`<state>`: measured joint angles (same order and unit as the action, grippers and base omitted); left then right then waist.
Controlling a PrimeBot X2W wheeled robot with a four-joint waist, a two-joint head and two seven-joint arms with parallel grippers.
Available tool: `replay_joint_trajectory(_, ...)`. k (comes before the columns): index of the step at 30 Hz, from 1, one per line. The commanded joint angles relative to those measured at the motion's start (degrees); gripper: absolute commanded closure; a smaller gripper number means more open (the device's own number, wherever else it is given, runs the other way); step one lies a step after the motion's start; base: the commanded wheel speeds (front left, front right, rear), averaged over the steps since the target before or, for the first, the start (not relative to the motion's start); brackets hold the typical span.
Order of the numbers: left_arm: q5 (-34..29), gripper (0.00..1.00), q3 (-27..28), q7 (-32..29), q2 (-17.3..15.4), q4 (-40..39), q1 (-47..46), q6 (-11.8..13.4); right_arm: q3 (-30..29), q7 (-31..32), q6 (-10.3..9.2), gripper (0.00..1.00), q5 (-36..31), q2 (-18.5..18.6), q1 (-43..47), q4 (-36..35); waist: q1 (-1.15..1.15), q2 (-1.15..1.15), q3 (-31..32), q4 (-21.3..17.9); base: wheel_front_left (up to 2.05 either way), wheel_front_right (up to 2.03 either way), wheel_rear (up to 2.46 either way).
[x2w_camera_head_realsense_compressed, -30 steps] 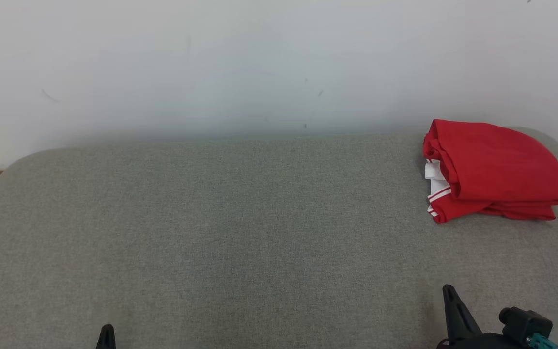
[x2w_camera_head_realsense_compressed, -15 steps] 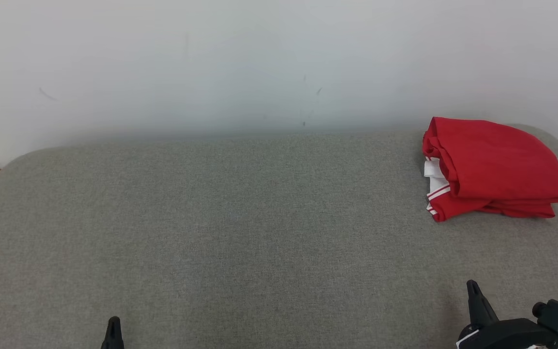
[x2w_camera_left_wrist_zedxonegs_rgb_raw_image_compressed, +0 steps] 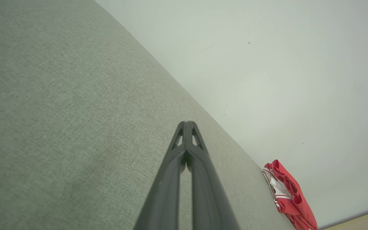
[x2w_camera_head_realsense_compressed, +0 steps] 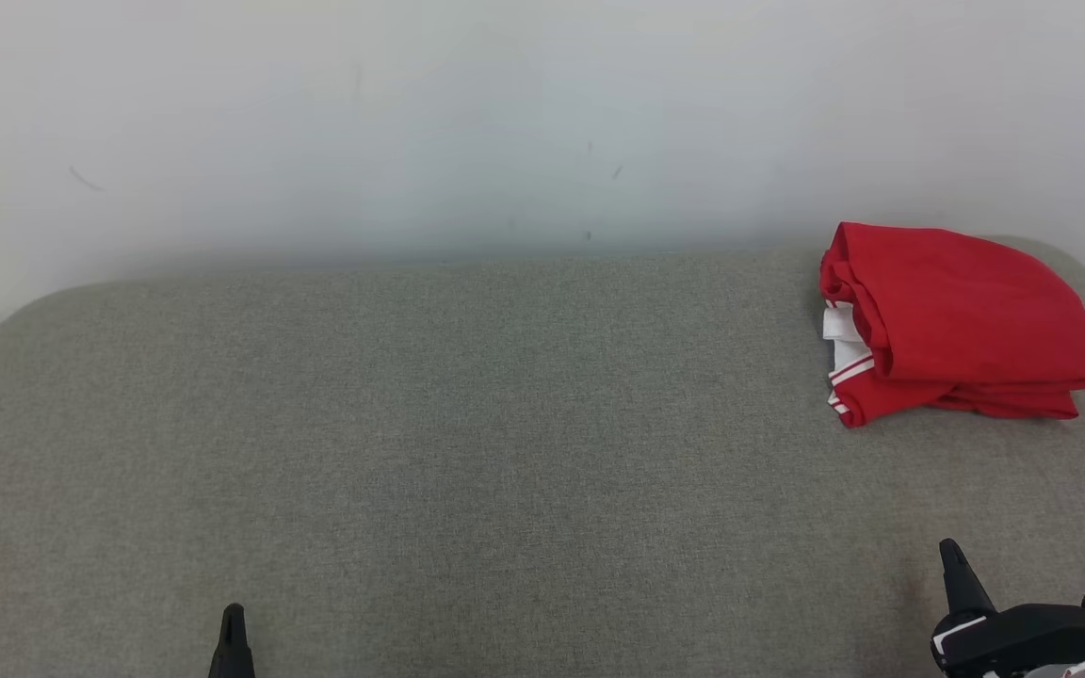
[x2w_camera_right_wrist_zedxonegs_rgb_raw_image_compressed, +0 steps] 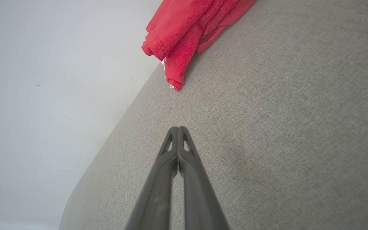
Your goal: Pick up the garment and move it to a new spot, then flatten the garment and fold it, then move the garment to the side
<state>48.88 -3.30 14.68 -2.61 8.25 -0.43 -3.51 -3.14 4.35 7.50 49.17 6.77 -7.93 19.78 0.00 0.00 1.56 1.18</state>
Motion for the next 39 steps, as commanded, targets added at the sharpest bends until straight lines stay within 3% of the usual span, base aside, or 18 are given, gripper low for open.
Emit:
replay_joint_trajectory(1,2.23,1.0,-0.36,0.19,-0.32,-0.15,-1.41,-0.37,-0.86,0.72,0.0,1.0,1.81,0.51,-1.5,-0.2,0.0,0.0,-0.04,-0.02,0.0,0.0,0.0)
replay_joint_trajectory(39,26.61,1.0,-5.5,0.33,-0.37,4.14,-5.67,-2.52,-11.98,12.79,0.0,1.0,23.93,1.05,-6.08,3.9,0.0,0.0,-1.06,-0.54,0.0,0.0,0.0)
